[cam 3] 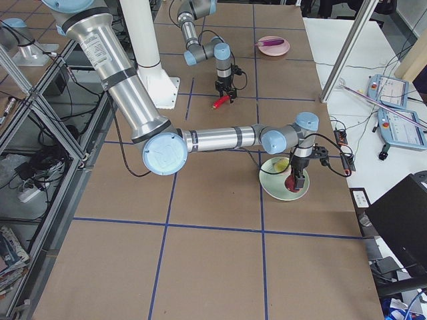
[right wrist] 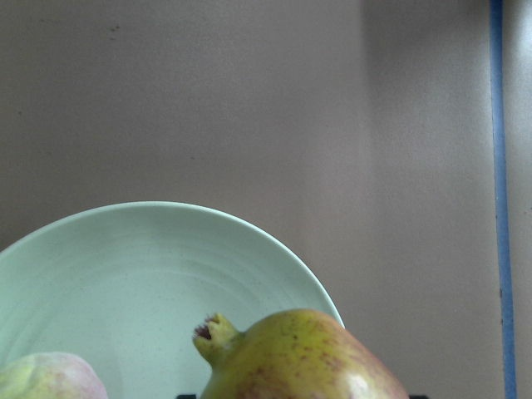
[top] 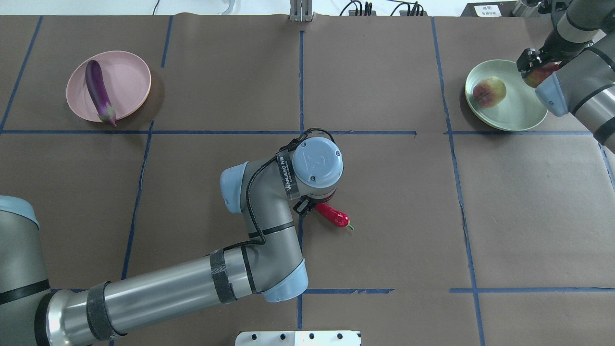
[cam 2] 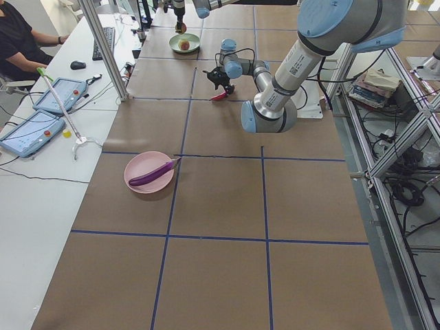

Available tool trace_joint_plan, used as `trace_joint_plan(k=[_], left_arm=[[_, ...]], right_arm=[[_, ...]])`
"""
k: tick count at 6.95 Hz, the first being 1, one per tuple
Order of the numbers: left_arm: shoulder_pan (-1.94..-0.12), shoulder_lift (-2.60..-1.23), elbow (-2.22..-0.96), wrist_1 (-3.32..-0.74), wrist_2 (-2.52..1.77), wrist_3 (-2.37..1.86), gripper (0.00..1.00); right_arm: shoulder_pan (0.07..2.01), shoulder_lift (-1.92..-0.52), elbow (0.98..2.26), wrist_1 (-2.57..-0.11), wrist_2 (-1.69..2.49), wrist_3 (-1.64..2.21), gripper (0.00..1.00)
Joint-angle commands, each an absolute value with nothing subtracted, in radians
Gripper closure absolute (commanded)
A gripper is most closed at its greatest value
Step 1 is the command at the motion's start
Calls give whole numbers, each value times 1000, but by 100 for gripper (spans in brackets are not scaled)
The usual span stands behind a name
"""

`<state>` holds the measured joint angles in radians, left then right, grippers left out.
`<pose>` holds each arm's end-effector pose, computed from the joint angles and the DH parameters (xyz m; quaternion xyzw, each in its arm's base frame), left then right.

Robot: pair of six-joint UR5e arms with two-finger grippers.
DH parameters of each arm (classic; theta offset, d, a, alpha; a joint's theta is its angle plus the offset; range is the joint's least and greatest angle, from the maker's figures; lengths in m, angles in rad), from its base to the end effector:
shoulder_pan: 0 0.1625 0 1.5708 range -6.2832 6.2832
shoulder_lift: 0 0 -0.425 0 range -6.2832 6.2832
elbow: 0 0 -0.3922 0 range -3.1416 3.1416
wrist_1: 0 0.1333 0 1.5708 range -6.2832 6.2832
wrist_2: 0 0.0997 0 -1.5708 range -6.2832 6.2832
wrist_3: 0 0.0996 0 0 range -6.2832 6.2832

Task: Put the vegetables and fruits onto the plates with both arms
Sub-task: 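Lift red chili onto pink plate with left gripper while right sets pomegranate down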

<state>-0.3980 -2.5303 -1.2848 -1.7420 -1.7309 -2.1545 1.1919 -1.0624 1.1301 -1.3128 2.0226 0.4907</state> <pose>0.6867 -0.4161 0.1525 -0.1105 0.4001 -0.3997 0.8173 -0.1834 -0.7034 0.5602 0.0502 -0.2670 0.0175 0.9622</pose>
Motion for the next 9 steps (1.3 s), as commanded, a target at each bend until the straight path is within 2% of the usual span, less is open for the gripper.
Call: trace_joint_plan(k=[1,2,4,5,7,8,9], left_arm=[[-409,-2531,-1298,-1740,-1729,-2142,100],[-486,-2523,-1355,-1736,-1730,-2137,100],[-662,-2363,-1519,-1735,-1747,-1948,100],[-770,-2297,-1535,-1738,-1822,-1807,100],[-984,-2225,-1475,-1747,-1877,-1467,100],[-1043,-2224,-1380,-1758,-1928,-1319,100],[-1070,-2224,-1270,-1851,-1933,-1252,100]], right_arm=[[1186,-1083,1135,-1253,2025,491,0],[1186,-1080,1143,-1253,2026,491,0],[1221,-1084,1196,-1258,2147,483,0],[1257,-1101,1204,-1253,2243,480,0],[1264,-1170,1299,-1256,2309,477,0],[1264,-1213,1371,-1258,2348,477,0],[1266,-1298,1507,-1268,2399,480,0]])
